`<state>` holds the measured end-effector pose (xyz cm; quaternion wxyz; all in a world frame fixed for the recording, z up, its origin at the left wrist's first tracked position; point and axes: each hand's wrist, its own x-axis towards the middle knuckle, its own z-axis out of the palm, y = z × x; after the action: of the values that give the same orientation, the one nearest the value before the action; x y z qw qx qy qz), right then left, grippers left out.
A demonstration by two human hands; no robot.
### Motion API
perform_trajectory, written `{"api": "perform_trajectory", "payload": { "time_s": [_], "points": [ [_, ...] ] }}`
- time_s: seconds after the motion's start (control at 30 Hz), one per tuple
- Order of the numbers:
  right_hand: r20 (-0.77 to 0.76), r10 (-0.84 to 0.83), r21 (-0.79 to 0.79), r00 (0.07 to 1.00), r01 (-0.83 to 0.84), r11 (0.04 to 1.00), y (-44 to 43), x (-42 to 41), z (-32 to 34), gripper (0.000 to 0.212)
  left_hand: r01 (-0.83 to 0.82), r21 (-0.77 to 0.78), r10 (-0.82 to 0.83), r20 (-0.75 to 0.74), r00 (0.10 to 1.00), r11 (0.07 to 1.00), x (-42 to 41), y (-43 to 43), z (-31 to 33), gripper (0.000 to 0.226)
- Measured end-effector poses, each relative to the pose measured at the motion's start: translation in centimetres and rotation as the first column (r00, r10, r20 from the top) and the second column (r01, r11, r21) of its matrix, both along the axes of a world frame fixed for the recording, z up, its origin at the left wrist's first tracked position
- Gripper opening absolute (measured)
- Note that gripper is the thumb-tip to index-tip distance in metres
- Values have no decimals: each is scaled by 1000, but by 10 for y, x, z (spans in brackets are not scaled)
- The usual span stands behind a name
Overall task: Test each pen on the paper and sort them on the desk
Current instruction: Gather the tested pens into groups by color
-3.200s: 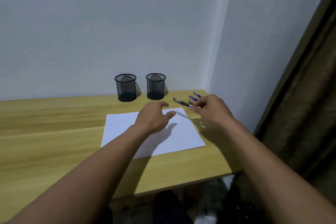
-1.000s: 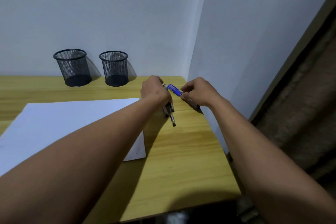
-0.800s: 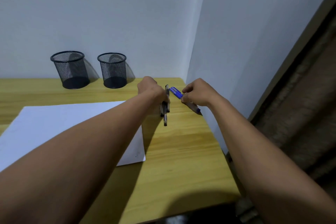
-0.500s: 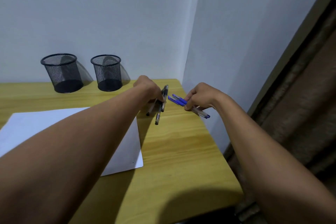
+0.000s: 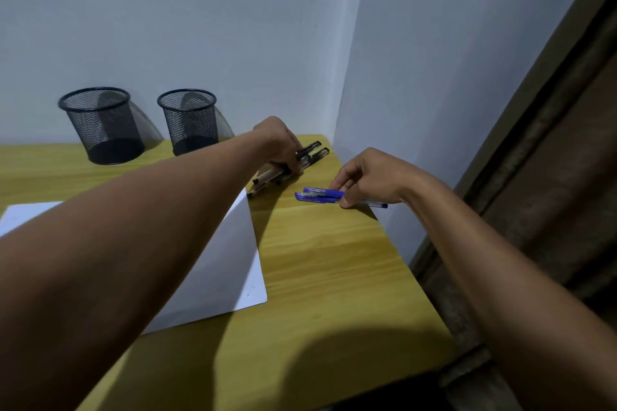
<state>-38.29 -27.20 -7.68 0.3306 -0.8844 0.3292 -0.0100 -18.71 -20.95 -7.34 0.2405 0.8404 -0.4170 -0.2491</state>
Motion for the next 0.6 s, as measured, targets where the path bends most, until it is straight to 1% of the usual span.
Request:
{"api": "perform_trajectory", "payload": {
  "time_s": [0.07,0.33,0.5,0.6],
  "points": [
    [3,10,-18,1000,-10,1000,2,2,0,23,16,-31,-16,4,1000,999,1,-1,0,51],
    [29,47,-95,998,-44,995,12,4,-3,24,186,-71,-179,100,979,980,2,-5,-6,54],
    [20,41,-155,999,-37,987,16,6,-6,22,261,-64,-245,192,950,963,-2,-8,-10,45],
    [-4,42,-187,999,-42,981,19,7,-6,19,295,-92,-268,228,936,951,-6,-7,-11,42]
  ]
}}
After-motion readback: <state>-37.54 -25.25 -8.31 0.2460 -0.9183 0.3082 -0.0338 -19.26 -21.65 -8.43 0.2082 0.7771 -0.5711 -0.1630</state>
